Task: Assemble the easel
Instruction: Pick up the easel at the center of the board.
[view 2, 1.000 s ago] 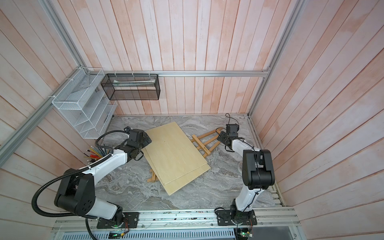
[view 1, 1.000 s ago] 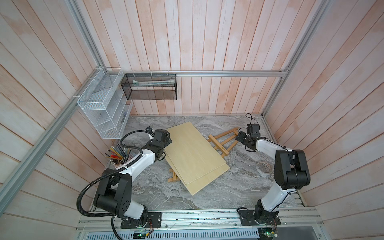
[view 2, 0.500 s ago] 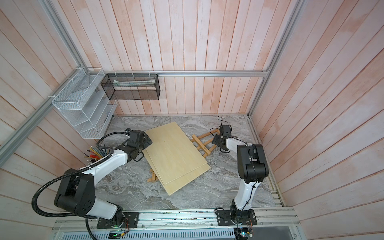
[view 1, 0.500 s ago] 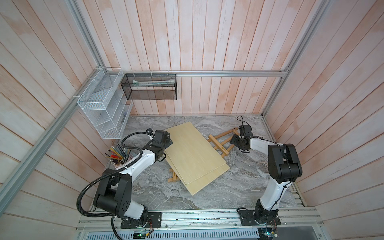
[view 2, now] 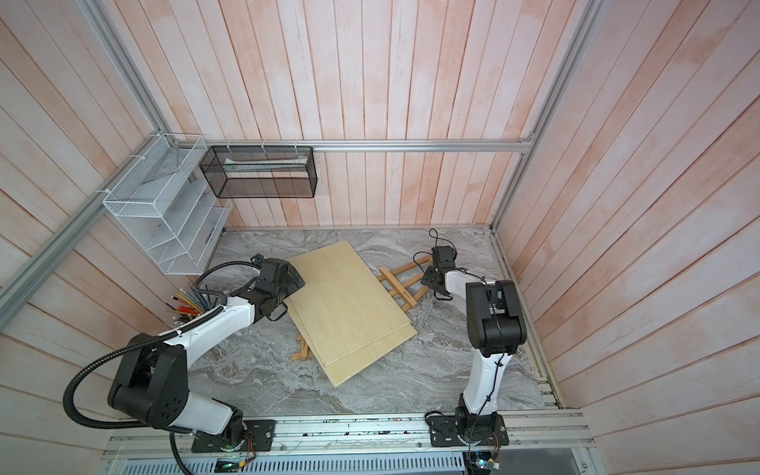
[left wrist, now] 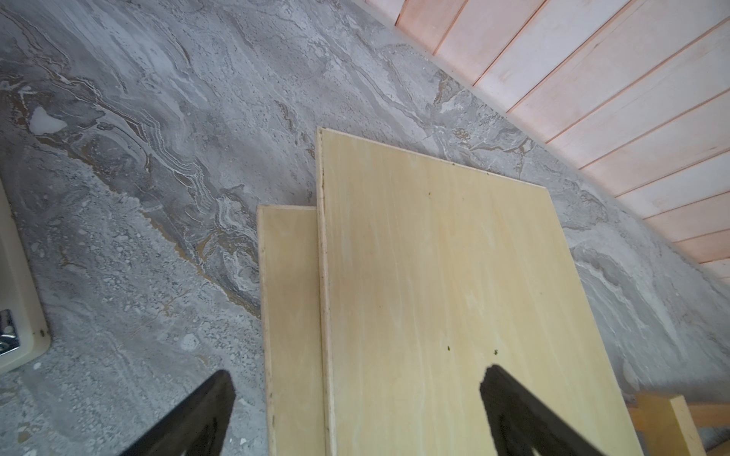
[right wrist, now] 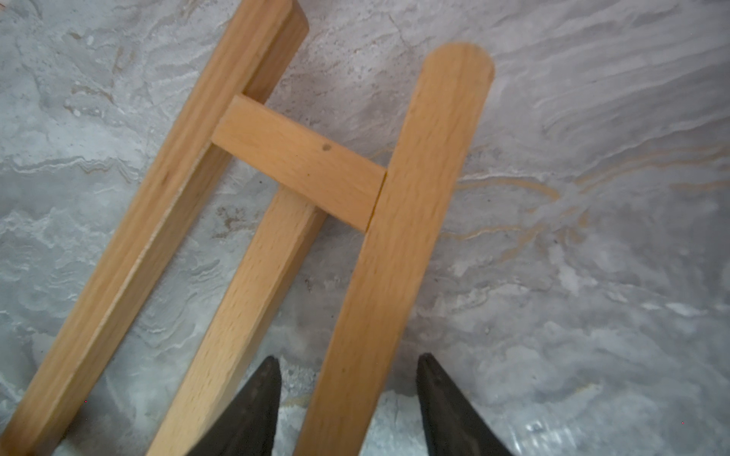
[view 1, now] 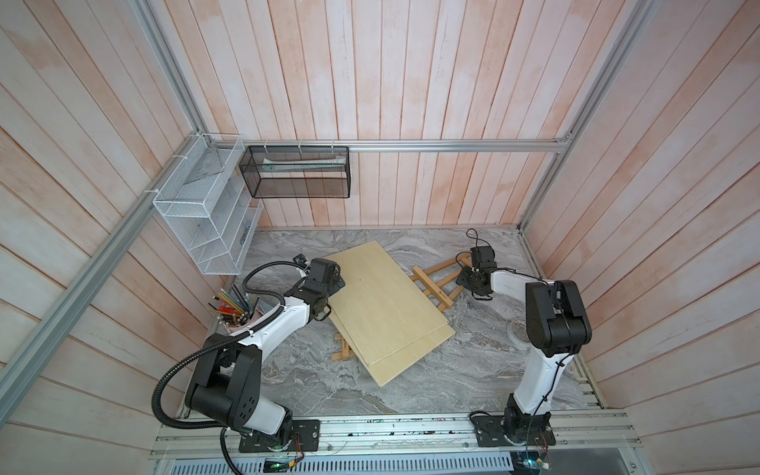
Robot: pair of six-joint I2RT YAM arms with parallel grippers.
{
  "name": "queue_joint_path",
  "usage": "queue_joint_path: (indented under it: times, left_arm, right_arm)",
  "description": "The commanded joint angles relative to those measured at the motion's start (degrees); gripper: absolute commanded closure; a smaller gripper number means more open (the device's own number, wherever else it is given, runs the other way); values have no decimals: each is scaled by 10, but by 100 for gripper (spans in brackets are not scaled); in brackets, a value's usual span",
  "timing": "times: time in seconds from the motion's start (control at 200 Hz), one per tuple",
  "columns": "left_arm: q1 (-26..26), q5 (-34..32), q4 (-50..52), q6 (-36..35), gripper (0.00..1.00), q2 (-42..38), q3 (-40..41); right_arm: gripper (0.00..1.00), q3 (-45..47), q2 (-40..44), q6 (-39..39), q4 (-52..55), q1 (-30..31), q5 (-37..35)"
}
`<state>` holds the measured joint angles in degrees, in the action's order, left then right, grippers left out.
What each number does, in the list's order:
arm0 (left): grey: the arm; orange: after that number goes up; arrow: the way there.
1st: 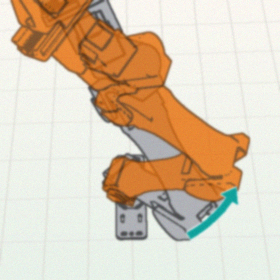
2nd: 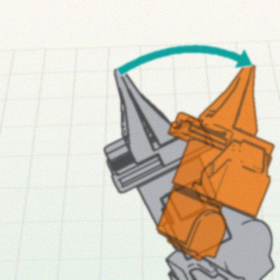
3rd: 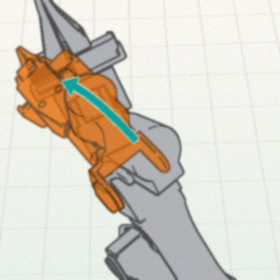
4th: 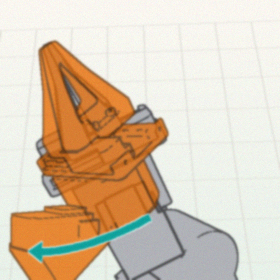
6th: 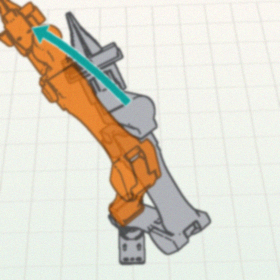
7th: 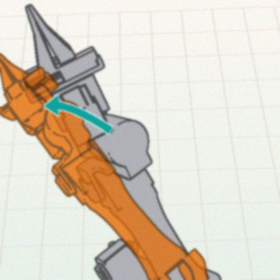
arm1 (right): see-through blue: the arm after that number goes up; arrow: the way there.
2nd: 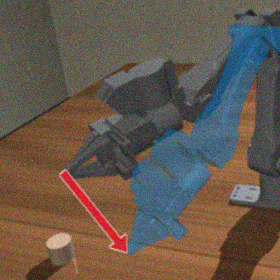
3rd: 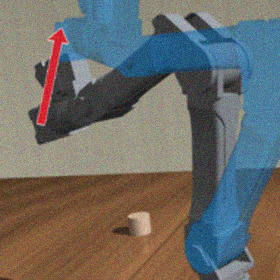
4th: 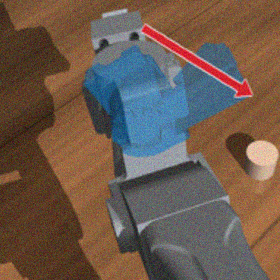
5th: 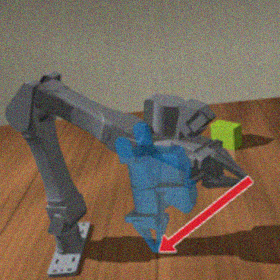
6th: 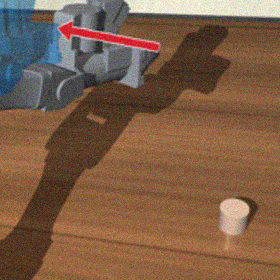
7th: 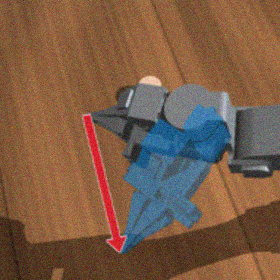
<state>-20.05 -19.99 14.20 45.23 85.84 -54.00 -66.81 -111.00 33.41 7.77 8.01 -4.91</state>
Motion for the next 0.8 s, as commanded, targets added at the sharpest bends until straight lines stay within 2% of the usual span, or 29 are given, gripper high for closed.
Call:
queue_joint_path:
  times: [0.0, 0.16, 0.32, 0.44, 0.62, 0.795]
  left_arm:
    - [-1, -10, 7, -9, 0, 0, 0]
    - [-2, -8, -13, -5, 0, -2, 13]
    - [-2, 0, -27, -22, 0, 7, 5]
    - [-2, 19, -25, -35, 0, 13, -5]
    - [-3, 46, -42, -44, 0, 7, 4]
    - [-5, 54, -30, -58, 0, 11, -22]
  right_arm:
    - [48, 0, -33, 6, 42, 10, -8]
    - [62, -13, -38, 8, 63, 10, -31]
    - [87, -22, -32, 7, 78, 9, -47]
    - [100, -25, -13, -6, 69, -4, -32]
    - [100, -47, 29, -22, 59, -60, 78]
    - [100, -54, 72, -35, 51, -104, 175]
